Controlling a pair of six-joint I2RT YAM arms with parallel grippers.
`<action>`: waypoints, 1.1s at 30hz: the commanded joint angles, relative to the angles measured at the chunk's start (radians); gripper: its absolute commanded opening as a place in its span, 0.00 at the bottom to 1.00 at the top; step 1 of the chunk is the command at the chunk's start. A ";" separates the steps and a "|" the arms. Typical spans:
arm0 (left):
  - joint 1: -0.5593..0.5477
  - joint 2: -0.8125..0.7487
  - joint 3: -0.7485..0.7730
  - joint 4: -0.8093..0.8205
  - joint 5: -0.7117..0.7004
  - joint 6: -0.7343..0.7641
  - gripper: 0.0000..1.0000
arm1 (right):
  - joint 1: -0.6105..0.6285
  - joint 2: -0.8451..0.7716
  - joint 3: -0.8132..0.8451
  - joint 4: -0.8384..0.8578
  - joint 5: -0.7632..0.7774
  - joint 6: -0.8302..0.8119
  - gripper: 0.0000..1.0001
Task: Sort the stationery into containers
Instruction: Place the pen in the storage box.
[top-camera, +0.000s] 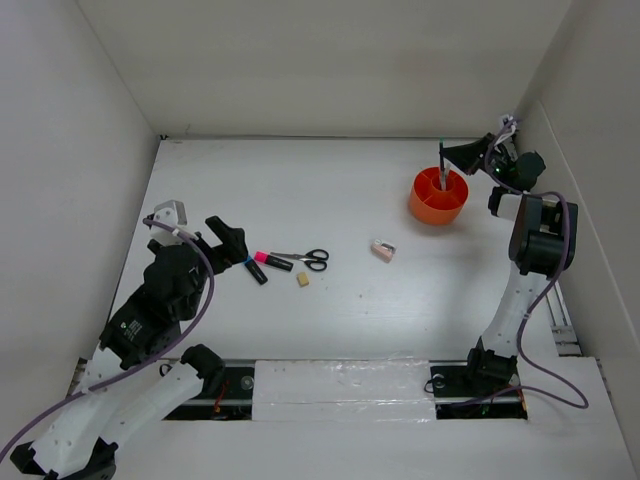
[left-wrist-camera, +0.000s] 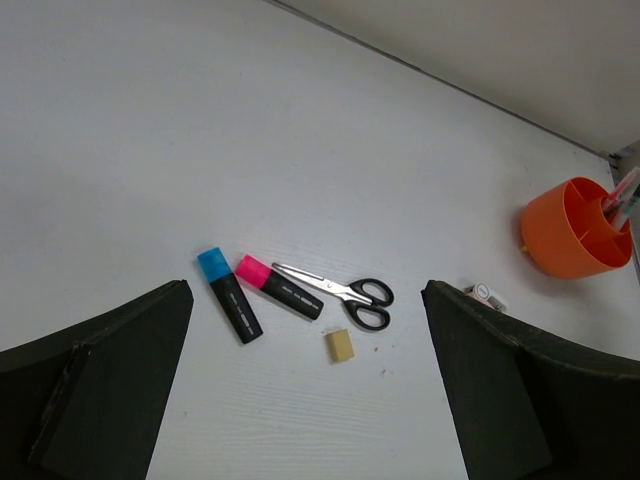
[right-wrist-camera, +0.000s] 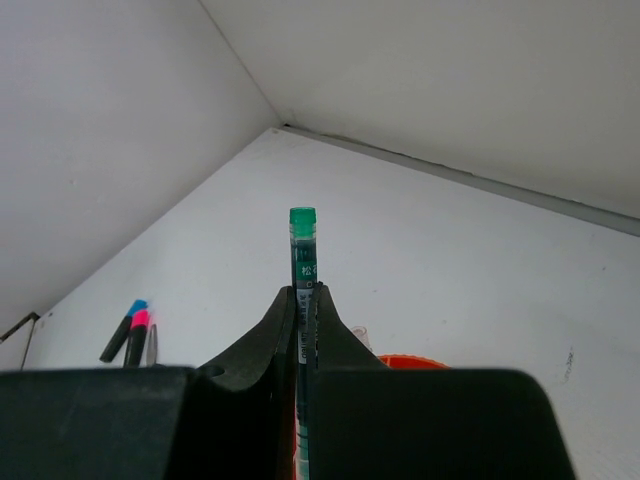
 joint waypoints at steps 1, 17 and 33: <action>0.005 -0.007 -0.009 0.054 0.020 0.017 1.00 | -0.004 -0.006 0.038 0.524 -0.038 -0.005 0.00; 0.005 -0.007 -0.019 0.063 0.039 0.026 1.00 | 0.005 0.036 0.059 0.524 -0.079 -0.005 0.00; 0.005 -0.007 -0.019 0.063 0.048 0.036 1.00 | 0.005 0.054 0.039 0.524 -0.089 -0.014 0.19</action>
